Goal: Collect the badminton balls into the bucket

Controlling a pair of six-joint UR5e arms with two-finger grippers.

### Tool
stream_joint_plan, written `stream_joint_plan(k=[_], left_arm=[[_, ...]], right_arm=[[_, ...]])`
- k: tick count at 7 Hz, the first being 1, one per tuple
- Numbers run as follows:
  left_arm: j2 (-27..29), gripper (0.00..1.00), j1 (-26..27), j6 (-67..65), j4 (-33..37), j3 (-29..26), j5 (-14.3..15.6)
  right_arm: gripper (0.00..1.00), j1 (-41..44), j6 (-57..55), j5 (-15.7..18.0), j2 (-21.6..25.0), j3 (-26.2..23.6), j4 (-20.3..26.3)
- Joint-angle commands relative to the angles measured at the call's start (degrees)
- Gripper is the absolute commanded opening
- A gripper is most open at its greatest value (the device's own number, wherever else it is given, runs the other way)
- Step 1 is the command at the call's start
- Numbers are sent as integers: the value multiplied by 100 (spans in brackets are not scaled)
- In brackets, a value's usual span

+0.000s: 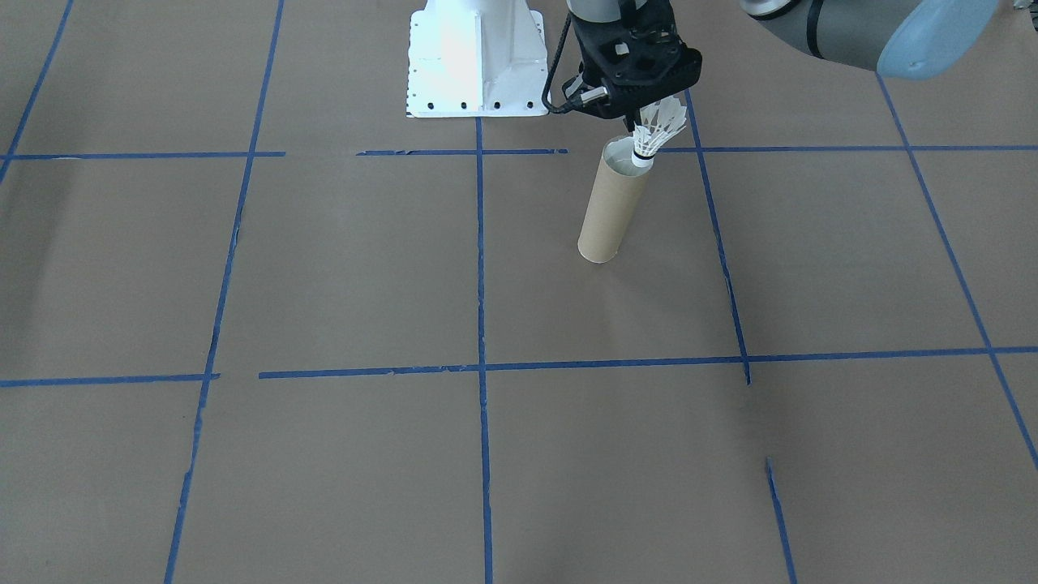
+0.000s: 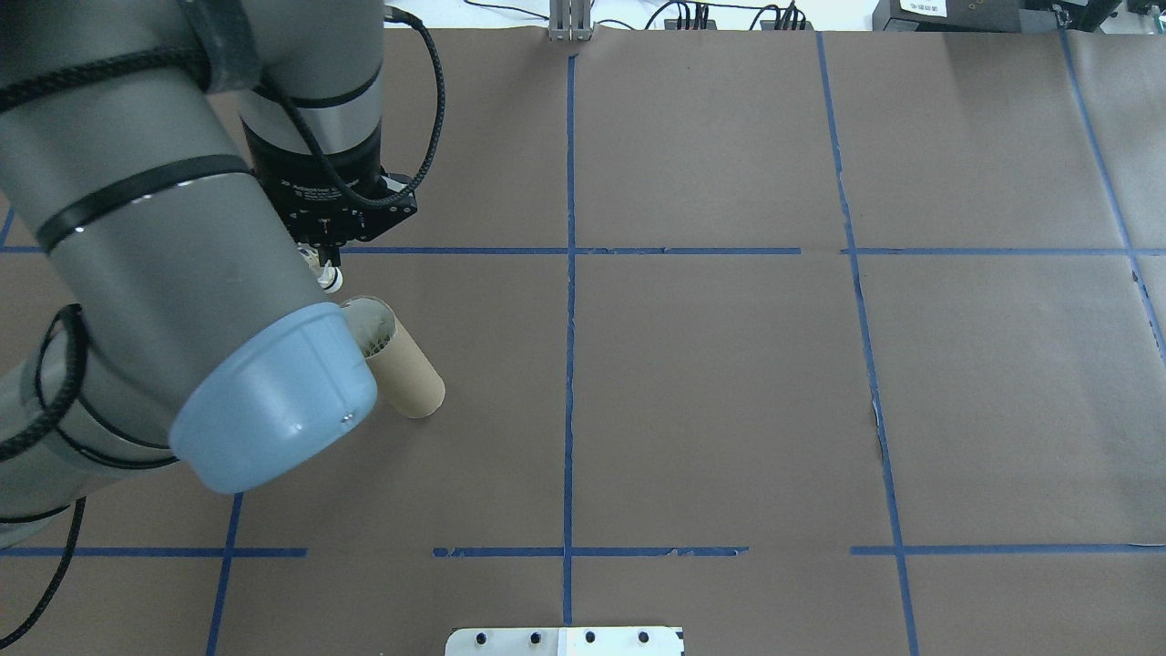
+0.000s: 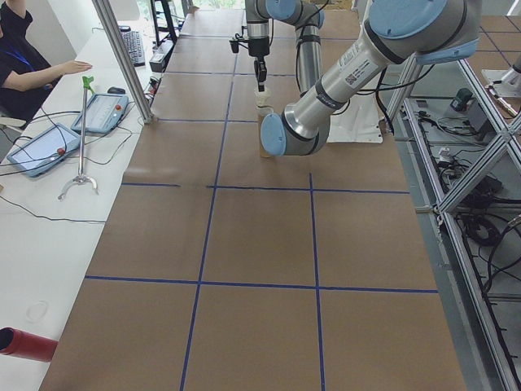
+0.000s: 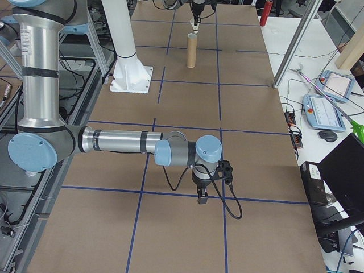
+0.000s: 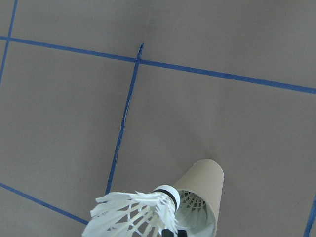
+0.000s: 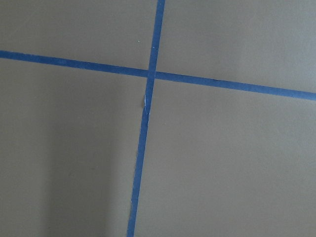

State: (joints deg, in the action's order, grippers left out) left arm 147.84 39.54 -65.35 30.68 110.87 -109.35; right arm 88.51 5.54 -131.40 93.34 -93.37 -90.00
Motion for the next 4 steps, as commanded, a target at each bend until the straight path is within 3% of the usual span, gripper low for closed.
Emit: stream_joint_plan(k=[1, 3, 4], left_arm=[[17, 0, -87, -4, -1, -83, 2], [-27, 0, -78, 4, 8, -205, 10], [-71, 82, -87, 13, 25, -197, 10]], right_arm=[[100, 0, 0, 0, 0, -6, 0], [100, 0, 0, 0, 0, 3, 0], [100, 0, 0, 0, 0, 3, 0]])
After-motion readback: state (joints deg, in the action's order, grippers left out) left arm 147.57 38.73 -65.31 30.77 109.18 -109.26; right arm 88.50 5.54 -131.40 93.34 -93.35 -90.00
